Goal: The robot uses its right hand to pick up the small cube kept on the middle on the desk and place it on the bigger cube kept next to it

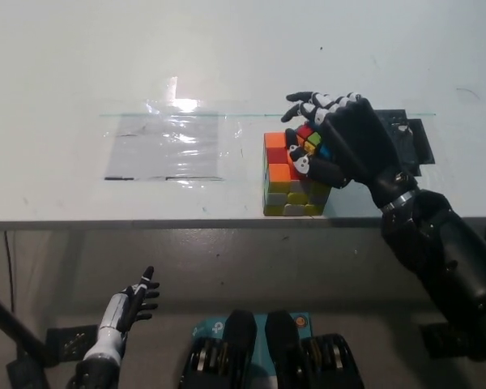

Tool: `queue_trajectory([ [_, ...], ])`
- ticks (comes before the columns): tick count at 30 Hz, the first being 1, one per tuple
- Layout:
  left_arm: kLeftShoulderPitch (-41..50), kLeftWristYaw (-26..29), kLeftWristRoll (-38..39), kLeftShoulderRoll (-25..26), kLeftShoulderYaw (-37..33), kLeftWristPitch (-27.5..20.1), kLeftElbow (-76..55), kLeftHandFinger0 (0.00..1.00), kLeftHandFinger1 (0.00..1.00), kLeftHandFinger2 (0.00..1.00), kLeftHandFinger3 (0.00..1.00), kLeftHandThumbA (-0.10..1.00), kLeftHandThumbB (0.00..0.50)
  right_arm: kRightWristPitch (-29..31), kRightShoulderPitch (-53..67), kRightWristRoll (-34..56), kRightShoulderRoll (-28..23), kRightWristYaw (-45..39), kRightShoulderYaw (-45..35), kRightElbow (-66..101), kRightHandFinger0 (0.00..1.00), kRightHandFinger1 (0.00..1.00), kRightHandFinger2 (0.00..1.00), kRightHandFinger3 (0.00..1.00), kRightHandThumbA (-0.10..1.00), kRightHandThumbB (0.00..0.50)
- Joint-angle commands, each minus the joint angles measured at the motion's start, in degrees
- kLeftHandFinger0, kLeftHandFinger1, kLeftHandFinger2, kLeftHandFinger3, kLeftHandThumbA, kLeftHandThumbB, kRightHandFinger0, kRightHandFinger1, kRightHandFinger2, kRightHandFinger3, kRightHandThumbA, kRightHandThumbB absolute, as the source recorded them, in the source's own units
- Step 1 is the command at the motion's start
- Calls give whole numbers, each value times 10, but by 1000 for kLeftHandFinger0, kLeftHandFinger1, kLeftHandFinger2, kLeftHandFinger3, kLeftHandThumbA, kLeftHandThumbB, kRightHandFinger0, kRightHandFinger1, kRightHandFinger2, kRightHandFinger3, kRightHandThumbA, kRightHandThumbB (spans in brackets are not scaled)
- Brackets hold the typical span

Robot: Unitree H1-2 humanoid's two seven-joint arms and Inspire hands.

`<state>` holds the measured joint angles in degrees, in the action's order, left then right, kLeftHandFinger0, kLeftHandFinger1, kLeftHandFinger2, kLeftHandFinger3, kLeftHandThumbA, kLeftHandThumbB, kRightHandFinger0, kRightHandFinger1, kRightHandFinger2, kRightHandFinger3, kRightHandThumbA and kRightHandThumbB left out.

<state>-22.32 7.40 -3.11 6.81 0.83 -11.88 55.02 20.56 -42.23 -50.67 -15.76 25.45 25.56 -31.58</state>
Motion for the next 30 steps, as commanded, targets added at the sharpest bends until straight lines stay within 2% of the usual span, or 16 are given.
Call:
queue_trajectory([
  [1,-13,-1,-1,6,1,-2,-14,749,685,715,672,913,92,18,-14,-5,7,20,5,-13,0,394,719,574,-100,248],
  [3,-9,2,-6,5,-2,3,-21,710,657,695,661,905,84,16,-7,-7,6,25,5,-11,0,395,730,595,-100,243],
  [5,-10,2,-10,6,-5,1,-17,795,734,775,758,920,87,6,-2,2,7,11,1,-3,0,379,744,778,-100,208],
  [6,-9,1,-8,6,-4,5,-20,793,732,774,757,920,88,5,-1,11,9,3,-2,0,0,315,677,701,-100,105],
  [8,-12,-1,-3,5,-1,15,-18,776,722,788,783,908,104,-11,2,14,10,-14,-4,10,0,201,599,940,-100,6],
  [10,-13,-1,-1,4,1,16,-19,772,708,751,697,881,102,-27,4,15,11,-34,-4,18,0,130,541,1000,-100,4],
  [12,-12,-5,-4,5,-3,11,-17,801,737,783,740,896,100,-34,7,10,9,-43,-1,22,0,53,435,1000,-100,12],
  [13,-8,-5,-6,6,-4,11,-24,734,680,731,682,889,87,-50,8,-4,9,-53,7,25,31,139,453,1000,99,60],
  [15,-7,-8,-5,6,-4,14,-24,786,722,766,721,893,96,-76,12,-16,9,-72,11,38,184,386,461,1000,273,103],
  [18,-9,-12,0,5,-2,18,-23,699,642,690,669,887,86,-95,10,-40,13,-61,20,38,338,513,576,1000,334,162],
  [20,-9,-12,1,6,-2,18,-24,666,611,665,640,872,87,-99,11,-39,13,-60,23,39,355,525,588,1000,345,163],
  [21,-8,-10,-9,9,-9,15,-23,669,620,680,647,886,72,-110,10,-56,13,-56,31,38,456,638,718,1000,401,169],
  [22,-8,-10,-9,9,-9,15,-23,668,620,680,646,888,71,-110,10,-56,13,-56,31,38,465,644,728,1000,407,170],
  [24,-5,-8,-13,9,-13,10,-21,760,699,730,686,913,83,-127,13,-71,15,-59,44,40,644,894,979,1000,430,181],
  [27,-4,-7,-12,9,-12,7,-22,710,657,700,655,904,68,-138,12,-75,15,-64,52,44,751,1000,1000,1000,428,186],
  [30,-4,-8,-10,8,-10,12,-24,677,628,674,613,891,81,-139,9,-76,14,-61,58,44,738,1000,1000,1000,407,193],
])
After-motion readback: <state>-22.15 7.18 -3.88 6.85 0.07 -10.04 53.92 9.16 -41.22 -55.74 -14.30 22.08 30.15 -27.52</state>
